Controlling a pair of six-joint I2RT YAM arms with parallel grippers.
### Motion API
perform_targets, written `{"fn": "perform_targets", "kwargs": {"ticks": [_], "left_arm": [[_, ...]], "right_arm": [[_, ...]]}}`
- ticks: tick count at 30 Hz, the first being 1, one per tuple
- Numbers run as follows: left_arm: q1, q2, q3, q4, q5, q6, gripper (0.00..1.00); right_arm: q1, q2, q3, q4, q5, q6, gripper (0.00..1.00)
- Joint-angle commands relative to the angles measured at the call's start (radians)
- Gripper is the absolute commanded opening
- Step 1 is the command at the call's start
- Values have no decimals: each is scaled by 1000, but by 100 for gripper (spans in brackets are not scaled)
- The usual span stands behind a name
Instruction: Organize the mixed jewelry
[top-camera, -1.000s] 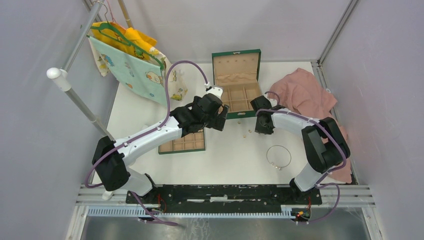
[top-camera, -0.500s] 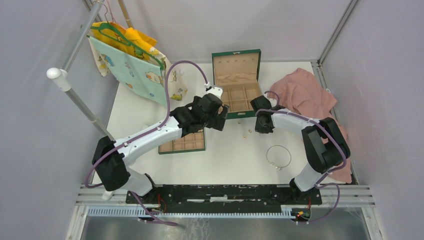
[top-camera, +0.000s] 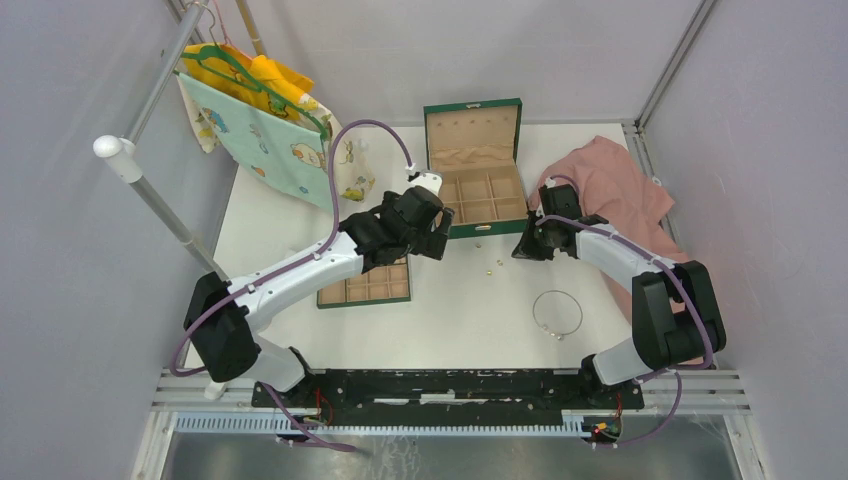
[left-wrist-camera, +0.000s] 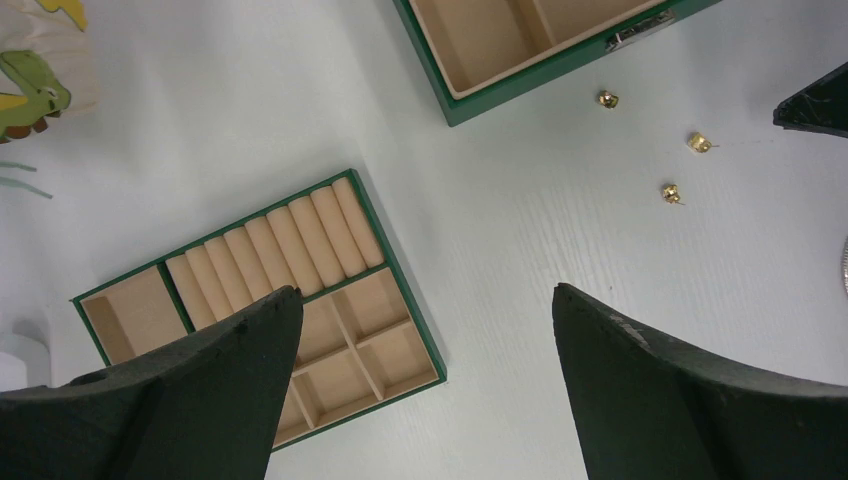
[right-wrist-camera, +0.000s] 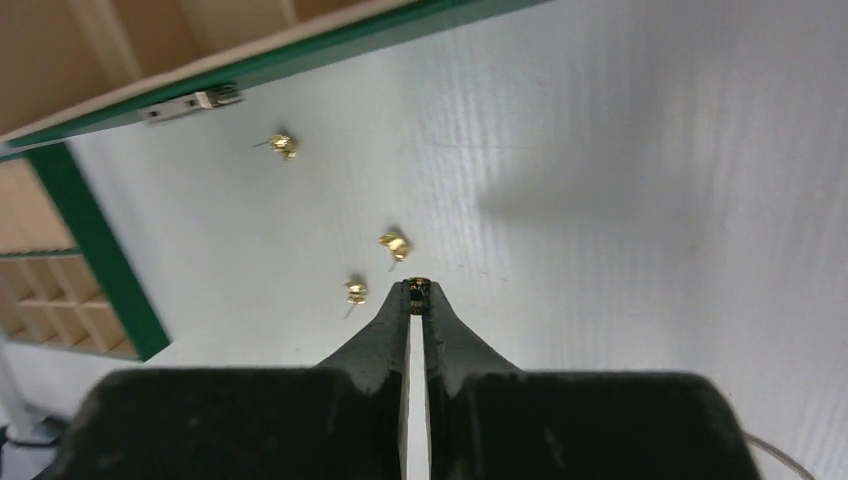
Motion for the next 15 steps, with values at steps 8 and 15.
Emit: {"fn": "perform_targets", "kwargs": {"ticks": [8,15], "left_arm": [[117,-74,-18,-8,-90,33,100],[203,-155,-12,-19,-32,31,100]], "right_arm": [[-58,-36,36,195,-668,5,10],[-81,-49,16,370,-847,146,11]]}}
